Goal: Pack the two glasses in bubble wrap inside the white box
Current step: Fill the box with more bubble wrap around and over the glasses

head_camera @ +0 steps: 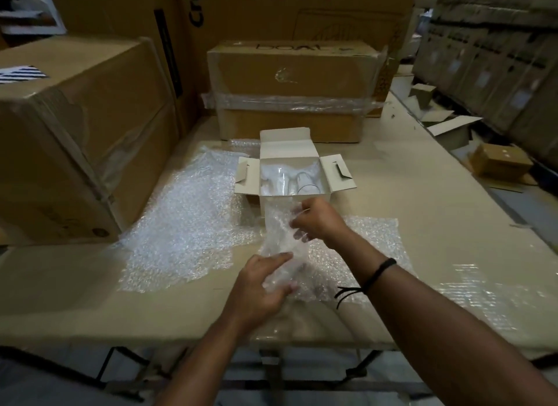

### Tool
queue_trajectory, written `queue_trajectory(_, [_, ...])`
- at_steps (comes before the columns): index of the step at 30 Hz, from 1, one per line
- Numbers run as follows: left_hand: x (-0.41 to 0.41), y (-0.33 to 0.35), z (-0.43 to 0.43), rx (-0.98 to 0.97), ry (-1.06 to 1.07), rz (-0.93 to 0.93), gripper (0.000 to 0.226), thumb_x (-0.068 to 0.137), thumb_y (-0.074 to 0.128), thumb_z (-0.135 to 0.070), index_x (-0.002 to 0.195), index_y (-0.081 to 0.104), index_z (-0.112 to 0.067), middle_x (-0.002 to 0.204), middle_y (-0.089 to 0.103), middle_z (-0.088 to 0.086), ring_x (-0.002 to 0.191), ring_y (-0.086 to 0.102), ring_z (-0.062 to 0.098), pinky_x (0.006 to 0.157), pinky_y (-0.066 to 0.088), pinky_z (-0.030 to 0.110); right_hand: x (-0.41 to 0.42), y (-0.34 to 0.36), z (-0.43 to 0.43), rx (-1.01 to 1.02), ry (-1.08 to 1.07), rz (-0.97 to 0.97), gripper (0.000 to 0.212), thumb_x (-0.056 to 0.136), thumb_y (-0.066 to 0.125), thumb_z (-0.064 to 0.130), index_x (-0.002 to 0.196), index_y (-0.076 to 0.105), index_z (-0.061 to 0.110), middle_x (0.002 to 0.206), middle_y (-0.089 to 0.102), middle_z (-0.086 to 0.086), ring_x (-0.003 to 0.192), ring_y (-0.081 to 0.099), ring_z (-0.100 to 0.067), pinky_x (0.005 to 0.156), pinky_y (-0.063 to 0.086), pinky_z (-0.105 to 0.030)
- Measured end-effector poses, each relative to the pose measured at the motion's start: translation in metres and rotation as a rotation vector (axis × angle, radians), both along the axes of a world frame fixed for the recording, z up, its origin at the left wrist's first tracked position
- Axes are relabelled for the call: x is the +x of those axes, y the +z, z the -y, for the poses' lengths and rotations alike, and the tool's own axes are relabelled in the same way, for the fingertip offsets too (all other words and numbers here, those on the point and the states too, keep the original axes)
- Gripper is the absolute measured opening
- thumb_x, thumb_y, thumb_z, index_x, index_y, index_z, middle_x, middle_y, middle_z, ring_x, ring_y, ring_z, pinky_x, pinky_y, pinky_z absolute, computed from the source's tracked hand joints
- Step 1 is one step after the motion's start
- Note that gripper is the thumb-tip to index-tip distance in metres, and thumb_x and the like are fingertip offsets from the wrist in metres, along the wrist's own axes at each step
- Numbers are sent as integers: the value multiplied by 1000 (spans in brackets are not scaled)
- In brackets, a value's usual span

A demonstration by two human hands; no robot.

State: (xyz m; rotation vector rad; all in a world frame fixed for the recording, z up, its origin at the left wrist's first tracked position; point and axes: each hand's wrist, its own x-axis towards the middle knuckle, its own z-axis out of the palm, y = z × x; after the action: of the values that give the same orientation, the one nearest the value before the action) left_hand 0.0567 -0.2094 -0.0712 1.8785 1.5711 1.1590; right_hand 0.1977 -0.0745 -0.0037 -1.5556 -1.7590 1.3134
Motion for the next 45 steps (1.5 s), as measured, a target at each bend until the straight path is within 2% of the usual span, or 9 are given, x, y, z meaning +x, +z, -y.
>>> queue_trajectory(4, [-10, -6, -9, 259, 67, 9, 58, 88, 37, -74, 130, 54, -37, 136, 54, -11, 126, 43, 8, 104, 28, 26, 50, 0, -14, 10, -159, -103, 19, 83, 70, -2, 100, 63, 4, 82, 66, -14, 51, 58, -17, 45, 46, -26])
queue_trajectory(13, [32, -16, -40, -280, -167, -609, 88, 72, 12, -89, 143, 38, -44, 156, 29, -16, 146, 11, 10, 113, -2, 42, 165, -37, -44, 78, -382, 247, 33, 81, 76, 8, 111, 62, 6, 78, 68, -11, 44, 57, -12, 37, 37, -16])
queue_trajectory(19, [42, -15, -42, -116, 37, -485, 83, 77, 12, -86, 125, 61, -39, 137, 52, -11, 129, 38, 14, 100, 15, 36, 169, -49, -31, 465, -317, 522, 35, 91, 66, 21, 125, 61, 14, 123, 65, -8, 109, 60, -25, 88, 46, -31])
queue_trajectory(22, [51, -4, -42, -227, 356, -585, 68, 82, 30, -79, 123, 59, -33, 125, 56, -5, 116, 46, 20, 94, 28, 38, 148, -58, -8, 553, 69, 598, 50, 97, 53, 43, 141, 47, 21, 148, 45, -3, 134, 43, -22, 109, 36, -40])
queue_trajectory(26, [59, 0, -42, -420, 350, -813, 66, 78, 34, -85, 106, 62, -32, 113, 57, -5, 106, 45, 20, 89, 32, 39, 140, -75, -4, 416, 452, 907, 62, 99, 37, 53, 152, 26, 22, 162, 18, -2, 147, 19, -21, 118, 20, -44])
queue_trajectory(31, [58, 3, -42, -339, 354, -409, 15, 86, 61, -41, 84, 55, -28, 83, 62, -11, 87, 59, 17, 80, 38, 34, 119, -52, -7, 506, 112, 614, 52, 95, 48, 54, 134, 53, 19, 135, 58, -5, 124, 52, -22, 102, 43, -39])
queue_trajectory(36, [61, 10, -38, -23, 242, -190, 17, 81, 72, -17, 79, 58, -25, 77, 59, -13, 69, 56, 12, 61, 45, 30, 65, -12, -9, 98, -114, 100, 88, 74, 63, 73, 140, 41, 18, 104, 69, -9, 77, 71, -19, 64, 56, -33])
queue_trajectory(40, [60, 8, -32, 178, 170, -138, 50, 78, 69, -56, 114, 61, -22, 105, 59, -10, 91, 54, 10, 74, 46, 24, 51, 3, -15, -1, -199, -111, 63, 82, 72, 5, 136, 40, 10, 90, 60, -8, 68, 69, -27, 58, 60, -40])
queue_trajectory(45, [60, -9, -21, 30, -52, -129, 97, 66, 51, -87, 144, 34, -33, 145, 29, -15, 132, 27, 5, 106, 31, 35, 98, 0, -28, -121, -354, -362, 62, 80, 66, -12, 137, 45, 3, 96, 67, -24, 72, 66, -31, 57, 59, -37])
